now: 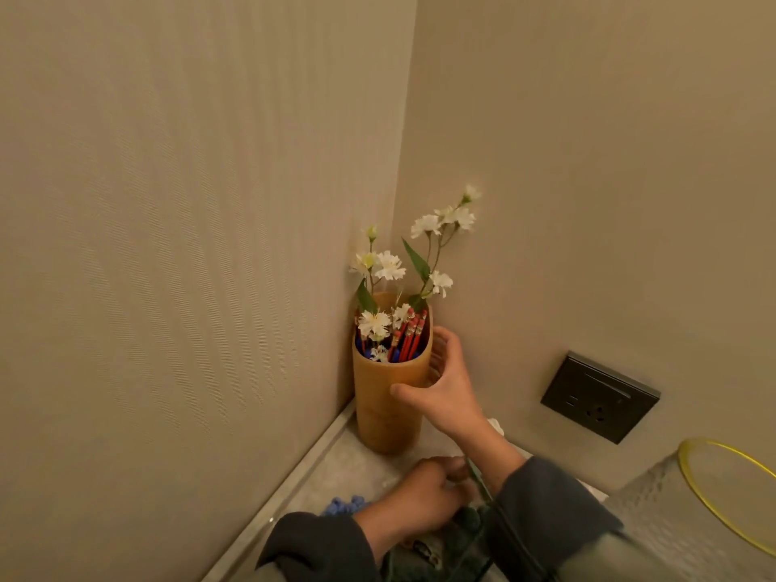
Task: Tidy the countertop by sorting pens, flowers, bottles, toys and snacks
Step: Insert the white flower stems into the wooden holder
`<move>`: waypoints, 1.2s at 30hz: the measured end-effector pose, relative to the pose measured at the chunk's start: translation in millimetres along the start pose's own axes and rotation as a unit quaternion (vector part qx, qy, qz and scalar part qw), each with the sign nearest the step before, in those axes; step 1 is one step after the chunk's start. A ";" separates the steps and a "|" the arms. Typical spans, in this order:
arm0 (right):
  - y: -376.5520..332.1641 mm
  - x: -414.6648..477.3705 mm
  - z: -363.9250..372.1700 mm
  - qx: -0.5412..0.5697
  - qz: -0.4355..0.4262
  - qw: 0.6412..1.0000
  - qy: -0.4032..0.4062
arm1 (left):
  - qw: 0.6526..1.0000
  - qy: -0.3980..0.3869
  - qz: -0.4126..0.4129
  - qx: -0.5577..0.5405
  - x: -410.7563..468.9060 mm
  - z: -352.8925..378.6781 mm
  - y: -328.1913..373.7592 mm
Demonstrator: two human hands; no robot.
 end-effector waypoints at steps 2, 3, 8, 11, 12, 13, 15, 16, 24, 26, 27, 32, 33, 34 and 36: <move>1.6 -1.5 1.5 -0.004 0.000 1.000 -0.018 | 1.000 0.003 0.001 0.003 3.6 -0.7 -4.1; 2.4 -2.1 2.1 -0.008 0.002 1.000 -0.026 | 1.000 0.008 0.001 0.003 3.3 -2.5 -3.5; -2.1 -2.5 3.0 -0.039 0.015 0.999 -0.020 | 0.996 0.082 -0.004 -0.033 12.1 -26.8 -11.7; -10.3 -3.6 0.4 -0.074 0.005 0.997 0.018 | 0.993 0.113 -0.013 0.003 7.3 -50.8 -13.5; -12.6 -4.5 -1.1 -0.094 -0.002 0.995 0.033 | 0.992 0.124 -0.015 0.008 9.0 -57.4 -18.1; -15.5 -6.3 -1.7 -0.118 -0.010 0.992 0.045 | 0.991 0.128 -0.020 0.016 4.9 -63.9 -18.7; -19.5 -10.2 -2.4 -0.157 -0.020 0.986 0.059 | 0.989 0.138 -0.026 0.046 2.1 -72.0 -24.7; -20.9 -10.8 -2.3 -0.167 -0.024 0.984 0.064 | 0.988 0.141 -0.026 0.065 1.5 -75.5 -26.4; -25.8 -2.8 -2.3 -0.150 -0.023 0.988 0.041 | 0.982 0.149 -0.018 0.115 0.2 -85.6 -26.2; -24.4 -3.9 -2.1 -0.142 -0.019 0.989 0.040 | 0.981 0.145 -0.016 0.124 0.1 -85.8 -26.0; -22.8 -5.1 -1.9 -0.139 -0.019 0.989 0.040 | 0.982 0.139 -0.018 0.125 -0.7 -84.8 -26.3; -17.2 -15.3 0.9 -0.135 0.010 0.990 0.025 | 0.986 0.116 -0.020 0.116 -9.7 -83.2 -22.5; -17.8 -19.2 0.2 -0.133 0.015 0.991 0.020 | 0.987 0.118 -0.015 0.106 -14.1 -83.7 -18.0; -18.5 -21.7 -0.9 -0.129 0.022 0.991 0.017 | 0.988 0.123 -0.007 0.094 -16.1 -86.3 -12.4; -25.1 -34.0 -9.5 -0.118 0.040 0.992 0.023 | 0.989 0.132 0.016 0.065 -27.2 -91.0 5.2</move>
Point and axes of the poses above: each hand's wrist, its own x-axis towards the middle knuckle, its own z-axis out of the palm, y = z × x, the point moved 8 cm from there along x, towards the middle knuckle, and after that the axes turned 14 degrees about y, right-handed, at the moved point
